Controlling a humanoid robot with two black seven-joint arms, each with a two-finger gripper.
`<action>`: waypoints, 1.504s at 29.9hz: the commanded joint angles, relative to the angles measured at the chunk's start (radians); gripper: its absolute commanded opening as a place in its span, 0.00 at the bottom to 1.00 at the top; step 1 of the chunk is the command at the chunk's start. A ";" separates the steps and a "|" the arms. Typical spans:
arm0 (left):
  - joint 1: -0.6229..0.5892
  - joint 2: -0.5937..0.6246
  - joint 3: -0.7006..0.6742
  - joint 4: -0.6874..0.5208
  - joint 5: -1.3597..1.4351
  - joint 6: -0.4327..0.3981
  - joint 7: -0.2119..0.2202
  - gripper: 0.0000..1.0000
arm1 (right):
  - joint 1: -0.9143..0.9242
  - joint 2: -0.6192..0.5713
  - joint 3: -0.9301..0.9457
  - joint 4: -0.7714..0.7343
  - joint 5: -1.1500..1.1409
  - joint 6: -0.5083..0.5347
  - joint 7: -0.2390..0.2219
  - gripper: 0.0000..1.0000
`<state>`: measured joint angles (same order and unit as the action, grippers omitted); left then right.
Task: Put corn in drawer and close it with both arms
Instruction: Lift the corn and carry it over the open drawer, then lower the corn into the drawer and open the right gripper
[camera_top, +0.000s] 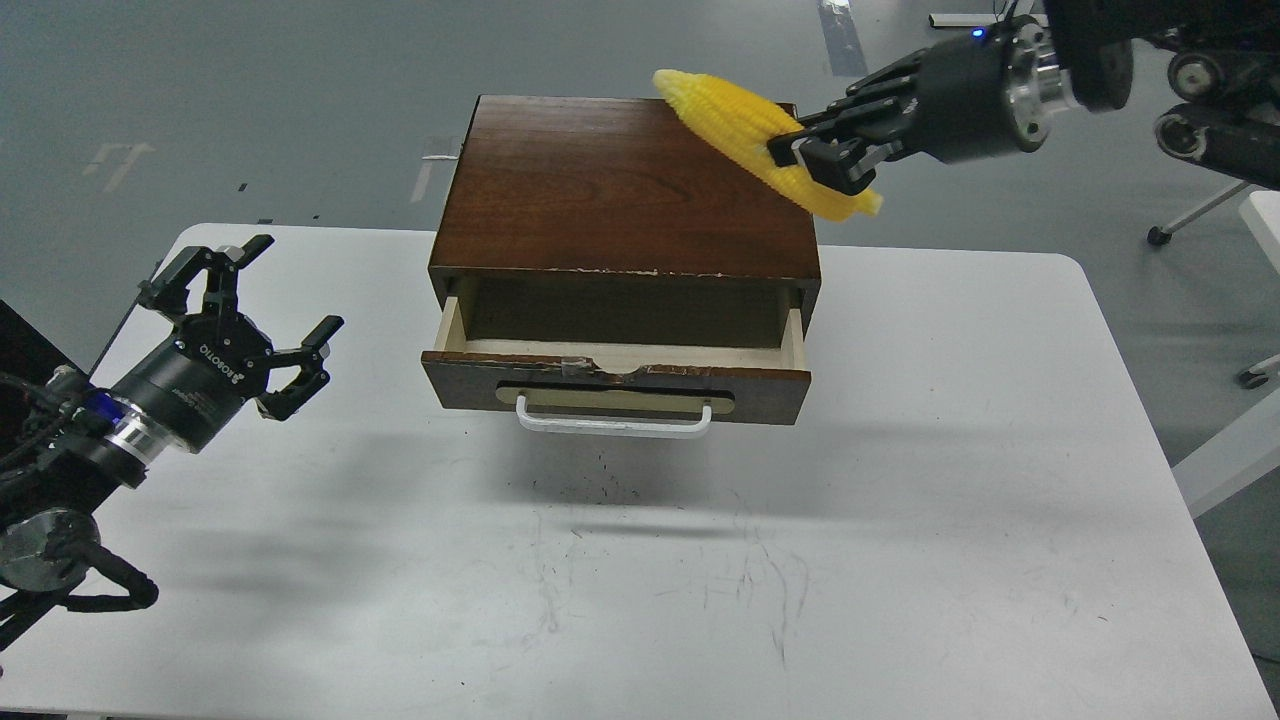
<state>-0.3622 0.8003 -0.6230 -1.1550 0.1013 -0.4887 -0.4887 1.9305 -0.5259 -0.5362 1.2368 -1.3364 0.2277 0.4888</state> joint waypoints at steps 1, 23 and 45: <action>0.000 0.007 0.000 0.000 0.000 0.000 0.000 0.99 | 0.024 0.098 -0.024 0.006 -0.009 -0.010 0.000 0.15; 0.003 0.039 0.000 -0.006 0.000 0.000 0.000 0.99 | -0.014 0.389 -0.237 -0.091 -0.092 -0.197 0.000 0.21; 0.008 0.040 -0.001 -0.006 0.000 0.000 0.000 0.99 | -0.056 0.402 -0.240 -0.122 -0.087 -0.197 0.000 0.50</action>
<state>-0.3543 0.8406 -0.6228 -1.1621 0.1013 -0.4887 -0.4887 1.8749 -0.1241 -0.7763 1.1149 -1.4240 0.0307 0.4886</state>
